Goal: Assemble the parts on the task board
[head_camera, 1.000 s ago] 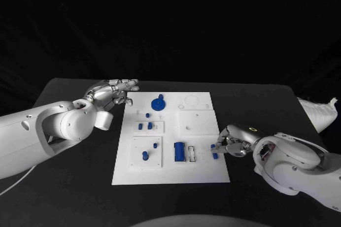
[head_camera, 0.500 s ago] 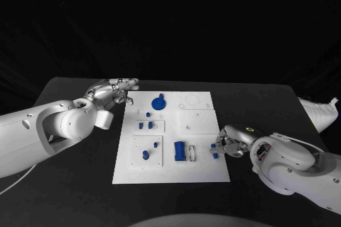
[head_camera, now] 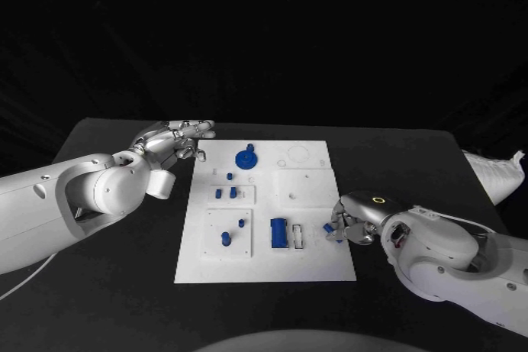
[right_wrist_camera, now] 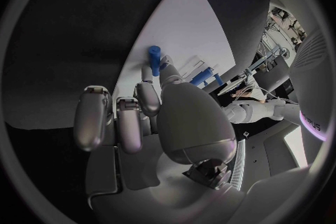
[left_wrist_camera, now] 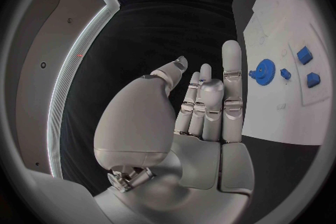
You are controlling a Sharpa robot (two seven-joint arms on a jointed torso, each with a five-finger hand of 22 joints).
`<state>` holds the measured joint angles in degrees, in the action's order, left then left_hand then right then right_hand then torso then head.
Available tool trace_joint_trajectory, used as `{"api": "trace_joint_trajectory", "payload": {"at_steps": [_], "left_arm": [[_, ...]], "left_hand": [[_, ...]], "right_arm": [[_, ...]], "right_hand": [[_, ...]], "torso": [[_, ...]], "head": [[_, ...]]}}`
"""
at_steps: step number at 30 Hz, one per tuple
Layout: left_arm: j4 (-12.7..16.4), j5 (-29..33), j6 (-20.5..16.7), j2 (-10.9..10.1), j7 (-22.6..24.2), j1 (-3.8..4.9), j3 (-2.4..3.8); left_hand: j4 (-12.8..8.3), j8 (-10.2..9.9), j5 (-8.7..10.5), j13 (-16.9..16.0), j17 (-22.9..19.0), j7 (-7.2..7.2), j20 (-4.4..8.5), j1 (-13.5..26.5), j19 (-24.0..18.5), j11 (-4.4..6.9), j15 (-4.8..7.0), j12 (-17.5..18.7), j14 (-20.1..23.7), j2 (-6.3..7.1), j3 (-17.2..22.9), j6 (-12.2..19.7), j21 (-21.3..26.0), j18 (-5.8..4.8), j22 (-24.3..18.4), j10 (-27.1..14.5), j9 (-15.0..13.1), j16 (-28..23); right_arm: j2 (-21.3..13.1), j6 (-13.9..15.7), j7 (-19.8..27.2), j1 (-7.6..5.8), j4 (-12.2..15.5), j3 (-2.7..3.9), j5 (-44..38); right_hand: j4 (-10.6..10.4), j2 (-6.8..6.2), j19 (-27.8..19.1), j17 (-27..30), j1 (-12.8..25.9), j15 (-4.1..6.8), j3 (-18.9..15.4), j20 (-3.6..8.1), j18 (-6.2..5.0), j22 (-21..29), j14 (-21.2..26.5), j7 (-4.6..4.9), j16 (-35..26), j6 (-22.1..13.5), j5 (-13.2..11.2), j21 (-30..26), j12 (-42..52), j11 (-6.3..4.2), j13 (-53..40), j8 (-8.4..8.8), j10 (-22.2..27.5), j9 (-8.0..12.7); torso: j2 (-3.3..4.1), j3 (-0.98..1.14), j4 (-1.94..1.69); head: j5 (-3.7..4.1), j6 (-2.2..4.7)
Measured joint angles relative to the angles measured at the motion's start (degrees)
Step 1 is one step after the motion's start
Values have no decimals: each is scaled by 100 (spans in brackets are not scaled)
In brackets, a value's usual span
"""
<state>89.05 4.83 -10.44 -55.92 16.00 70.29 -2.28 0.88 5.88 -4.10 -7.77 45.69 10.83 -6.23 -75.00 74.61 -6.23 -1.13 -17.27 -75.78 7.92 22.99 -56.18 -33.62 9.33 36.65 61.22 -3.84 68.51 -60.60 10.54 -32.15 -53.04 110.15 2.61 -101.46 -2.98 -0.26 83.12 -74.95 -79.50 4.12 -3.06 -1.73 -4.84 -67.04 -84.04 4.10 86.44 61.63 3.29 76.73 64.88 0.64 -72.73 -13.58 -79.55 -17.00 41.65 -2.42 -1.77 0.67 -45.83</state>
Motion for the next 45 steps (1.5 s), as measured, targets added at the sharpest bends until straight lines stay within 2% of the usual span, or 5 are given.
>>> {"api": "trace_joint_trajectory", "payload": {"at_steps": [3, 8, 18, 29, 45], "left_arm": [[0, 0, 0, -2, 0, 0, 0], [-1, 0, 1, -2, 0, 0, 0], [-4, 0, 2, 2, 0, -2, 0], [-5, 0, 3, 4, 0, -4, -1], [4, 0, 3, 2, 0, -5, -1]], "left_hand": [[0, 0, 0, 0, 0, 0, 0, 0, 0, 0, 0, 0, 0, 0, 0, 0, 0, 0, 0, 0, 0, 0], [0, 0, 0, 0, 0, 0, 0, 0, 0, 0, 0, 0, 0, 0, 0, 0, 0, 0, 0, 0, 0, 0], [-16, 0, 0, -5, -29, 0, 0, 0, 0, 0, 0, 0, 0, 0, -16, 0, 0, 0, 1, 0, 0, 0], [-16, 0, 0, -4, -29, 0, 0, 0, 0, 0, 0, 0, 0, 0, -16, 0, 0, 0, 1, 0, 0, 0], [-16, 0, 0, -4, -28, 0, 0, 0, 0, 0, 0, 0, 0, 0, -16, 0, 0, 0, 1, 0, 0, 0]], "right_arm": [[23, -34, -1, 14, 17, 1, -154], [35, 27, -1, 30, 23, -6, -270], [35, 425, 1, 64, 15, -35, 15], [-1, 841, 18, 71, 98, -40, 654], [16, 1212, 9, 68, 227, -37, 1762]], "right_hand": [[181, 57, 8, 0, -151, 6, 202, 9, 0, -22, -11, -11, 0, 50, 66, 0, -1, -11, -35, 40, 15, 38], [38, 214, 29, 0, 6, 12, 530, 29, 0, -49, -5, -1, 0, 80, 608, 0, -6, 9, -13, 146, 36, 102], [-94, 351, 49, 1, 147, 30, 1208, 49, 0, -119, 12, -4, 0, 85, 643, 22, -11, 0, -29, 260, 45, 109], [-143, 25, 62, 1, 473, 62, 1536, 62, 0, -156, -18, 45, 24, 136, 716, 49, 53, 20, -114, 286, 22, 50], [-161, -107, 69, 2, 605, 63, 1584, 69, 0, -175, -19, -24, 23, 250, 805, 48, 97, -19, -120, 287, -17, 46]], "torso": [[0, 1, 1], [-1, 1, 1], [-3, 3, 0], [-3, 1, 1], [1, -3, -3]], "head": [[-3, -4], [-3, -10], [-15, -10], [-13, -11], [-5, -23]]}}
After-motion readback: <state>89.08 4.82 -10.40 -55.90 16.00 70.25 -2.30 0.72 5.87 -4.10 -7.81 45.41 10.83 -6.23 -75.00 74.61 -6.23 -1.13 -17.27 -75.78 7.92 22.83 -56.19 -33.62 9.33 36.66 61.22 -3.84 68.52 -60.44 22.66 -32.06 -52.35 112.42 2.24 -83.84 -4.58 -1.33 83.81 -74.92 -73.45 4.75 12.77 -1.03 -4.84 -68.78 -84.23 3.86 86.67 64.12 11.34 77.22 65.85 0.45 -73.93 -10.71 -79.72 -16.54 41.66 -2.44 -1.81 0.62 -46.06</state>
